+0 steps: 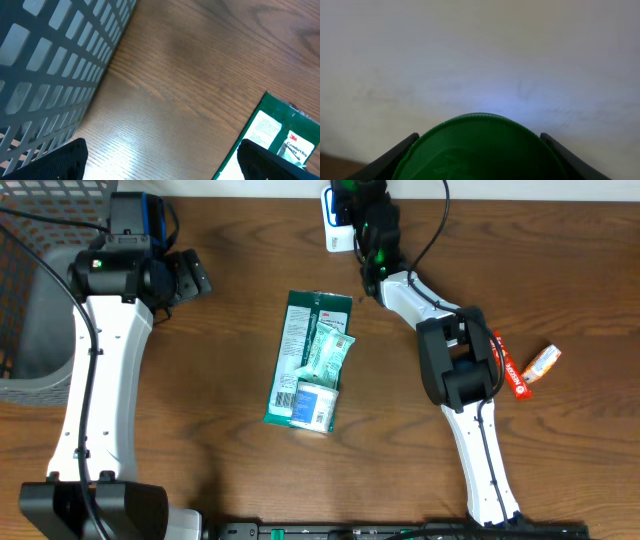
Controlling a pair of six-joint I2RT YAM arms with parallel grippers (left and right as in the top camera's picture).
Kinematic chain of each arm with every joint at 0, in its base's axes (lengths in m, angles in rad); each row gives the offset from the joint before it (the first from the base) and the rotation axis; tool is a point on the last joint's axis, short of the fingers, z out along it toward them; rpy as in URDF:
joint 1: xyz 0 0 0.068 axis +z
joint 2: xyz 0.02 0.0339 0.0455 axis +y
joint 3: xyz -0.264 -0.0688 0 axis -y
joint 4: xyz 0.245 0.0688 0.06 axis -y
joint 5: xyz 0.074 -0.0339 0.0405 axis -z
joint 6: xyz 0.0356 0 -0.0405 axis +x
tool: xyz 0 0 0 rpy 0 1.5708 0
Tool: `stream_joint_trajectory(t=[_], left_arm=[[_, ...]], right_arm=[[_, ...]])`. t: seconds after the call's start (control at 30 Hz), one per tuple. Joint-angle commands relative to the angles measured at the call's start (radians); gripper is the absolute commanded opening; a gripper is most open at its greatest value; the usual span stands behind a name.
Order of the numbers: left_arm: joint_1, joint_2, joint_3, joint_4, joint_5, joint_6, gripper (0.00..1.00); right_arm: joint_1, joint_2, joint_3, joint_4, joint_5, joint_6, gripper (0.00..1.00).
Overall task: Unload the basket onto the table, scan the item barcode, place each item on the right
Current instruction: 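Hold the Knorr jar in front of the white scanner with right gripper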
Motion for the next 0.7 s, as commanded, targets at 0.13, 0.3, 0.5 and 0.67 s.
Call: stream_joint_trajectory(t=[0.13, 0.3, 0.5, 0.67], left_arm=[[0.005, 0.008, -0.007, -0.001, -0.010, -0.002, 0.96], [0.005, 0.008, -0.007, -0.001, -0.010, -0.002, 0.96], [0.005, 0.008, -0.007, -0.001, -0.010, -0.002, 0.96], [0.005, 0.008, -0.007, -0.001, -0.010, -0.002, 0.96]], right_arm=[[-0.008, -0.012, 0.018, -0.130, -0.081, 0.021, 0.01], [-0.007, -0.012, 0.018, -0.154, -0.081, 0.021, 0.01], [-0.005, -0.013, 0.018, -0.104, -0.082, 0.021, 0.01], [-0.003, -0.014, 0.018, -0.025, -0.082, 0.021, 0.01]])
